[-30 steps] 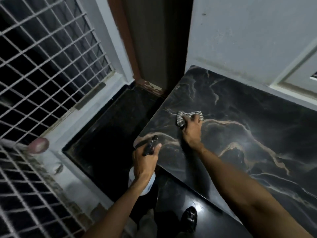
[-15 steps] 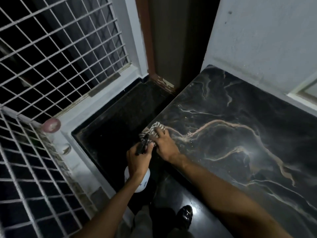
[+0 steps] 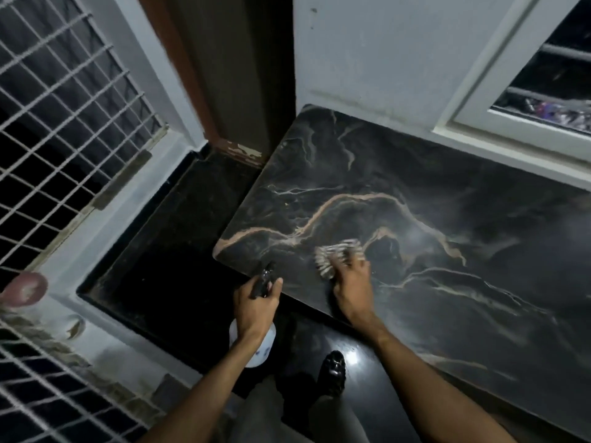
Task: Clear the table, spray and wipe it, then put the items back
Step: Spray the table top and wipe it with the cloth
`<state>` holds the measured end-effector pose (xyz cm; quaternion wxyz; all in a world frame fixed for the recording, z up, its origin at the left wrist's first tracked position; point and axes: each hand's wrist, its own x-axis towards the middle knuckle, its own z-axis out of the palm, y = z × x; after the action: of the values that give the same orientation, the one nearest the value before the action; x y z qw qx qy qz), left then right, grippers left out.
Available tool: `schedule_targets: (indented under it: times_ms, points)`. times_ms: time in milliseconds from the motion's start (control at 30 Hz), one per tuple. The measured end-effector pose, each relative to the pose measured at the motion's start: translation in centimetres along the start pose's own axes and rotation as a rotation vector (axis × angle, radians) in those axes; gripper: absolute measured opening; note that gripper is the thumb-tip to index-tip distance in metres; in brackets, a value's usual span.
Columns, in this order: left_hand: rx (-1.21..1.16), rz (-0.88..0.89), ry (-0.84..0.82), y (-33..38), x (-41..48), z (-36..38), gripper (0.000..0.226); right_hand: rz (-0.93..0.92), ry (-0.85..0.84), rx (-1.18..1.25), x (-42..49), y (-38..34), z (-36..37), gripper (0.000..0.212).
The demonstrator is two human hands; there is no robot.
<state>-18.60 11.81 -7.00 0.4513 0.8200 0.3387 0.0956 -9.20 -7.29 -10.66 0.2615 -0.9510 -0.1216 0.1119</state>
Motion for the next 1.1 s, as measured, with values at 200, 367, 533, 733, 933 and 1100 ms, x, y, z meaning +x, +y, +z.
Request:
schedule_targets:
  times_ms: [200, 367, 533, 733, 933, 1100]
  points:
    - [0.051, 0.067, -0.221, -0.4, -1.5, 1.0, 0.032, 0.16, 0.064, -0.007, -4.2, 1.3, -1.0, 0.073]
    - [0.02, 0.114, -0.345, -0.4, -2.1, 1.3, 0.039, 0.667, 0.376, 0.126, -7.8, 5.3, -3.0, 0.068]
    - [0.069, 0.151, -0.392, -1.4, -1.4, 1.0, 0.042, 0.505, 0.274, 0.134, -9.4, 0.2, 0.4, 0.076]
    - [0.096, 0.135, -0.366, -2.2, 0.8, -0.6, 0.038, 0.706, 0.441, 0.146, -10.3, -0.3, 1.9, 0.07]
    - [0.067, 0.175, -0.256, -2.6, 2.6, -3.4, 0.017, 0.237, 0.114, 0.115, -6.3, -11.7, 8.9, 0.071]
    - [0.017, 0.188, -0.252, -2.9, 3.3, -3.9, 0.02, 0.283, 0.169, 0.048, -6.4, -8.1, 6.7, 0.069]
